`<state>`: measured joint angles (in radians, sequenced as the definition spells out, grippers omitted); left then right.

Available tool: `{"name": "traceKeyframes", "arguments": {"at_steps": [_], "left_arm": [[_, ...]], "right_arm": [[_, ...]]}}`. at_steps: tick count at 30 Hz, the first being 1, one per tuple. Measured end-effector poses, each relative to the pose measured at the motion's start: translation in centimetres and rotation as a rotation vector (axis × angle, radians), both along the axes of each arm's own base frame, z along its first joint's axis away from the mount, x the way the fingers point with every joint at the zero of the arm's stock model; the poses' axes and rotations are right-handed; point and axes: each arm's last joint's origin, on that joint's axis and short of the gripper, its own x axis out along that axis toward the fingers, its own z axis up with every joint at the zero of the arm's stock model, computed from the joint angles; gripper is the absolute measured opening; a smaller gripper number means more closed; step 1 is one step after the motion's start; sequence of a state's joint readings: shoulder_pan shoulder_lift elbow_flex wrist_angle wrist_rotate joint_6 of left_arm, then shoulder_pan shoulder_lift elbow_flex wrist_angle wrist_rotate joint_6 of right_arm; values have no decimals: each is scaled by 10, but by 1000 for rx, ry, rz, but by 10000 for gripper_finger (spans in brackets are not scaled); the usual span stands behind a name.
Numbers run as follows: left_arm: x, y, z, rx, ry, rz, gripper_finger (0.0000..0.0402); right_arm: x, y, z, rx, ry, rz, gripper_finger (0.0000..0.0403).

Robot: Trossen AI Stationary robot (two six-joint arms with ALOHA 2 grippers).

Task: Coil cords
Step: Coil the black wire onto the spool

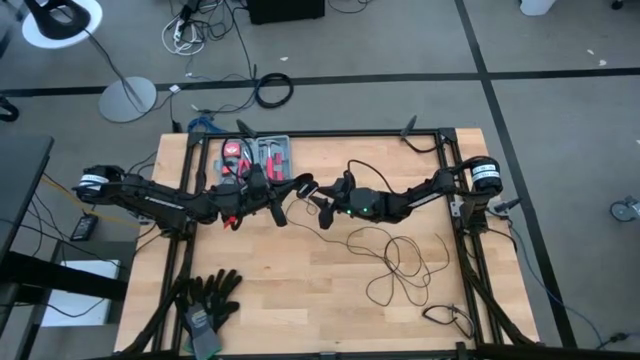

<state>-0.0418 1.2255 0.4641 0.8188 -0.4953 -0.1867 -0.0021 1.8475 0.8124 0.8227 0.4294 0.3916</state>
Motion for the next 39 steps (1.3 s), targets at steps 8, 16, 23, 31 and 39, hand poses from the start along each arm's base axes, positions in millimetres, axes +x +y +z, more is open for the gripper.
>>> {"name": "traceKeyframes", "arguments": {"at_steps": [8, 16, 23, 31, 39], "left_arm": [[0, 0, 6, 42, -42, 4, 0], [-1, 0, 8, 63, -55, 7, 0], [-1, 0, 8, 64, -48, 7, 0], [-1, 0, 8, 62, -49, -4, 0], [0, 0, 7, 62, -48, -9, 0]], "right_arm": [[0, 1, 0, 9, -2, 40, 137], [1, -1, 1, 5, -13, 38, 115], [2, -1, 4, 12, -43, 133, 85], [2, -4, 6, -45, -42, 97, 79], [2, -8, 7, -27, -62, 85, 71]]}}
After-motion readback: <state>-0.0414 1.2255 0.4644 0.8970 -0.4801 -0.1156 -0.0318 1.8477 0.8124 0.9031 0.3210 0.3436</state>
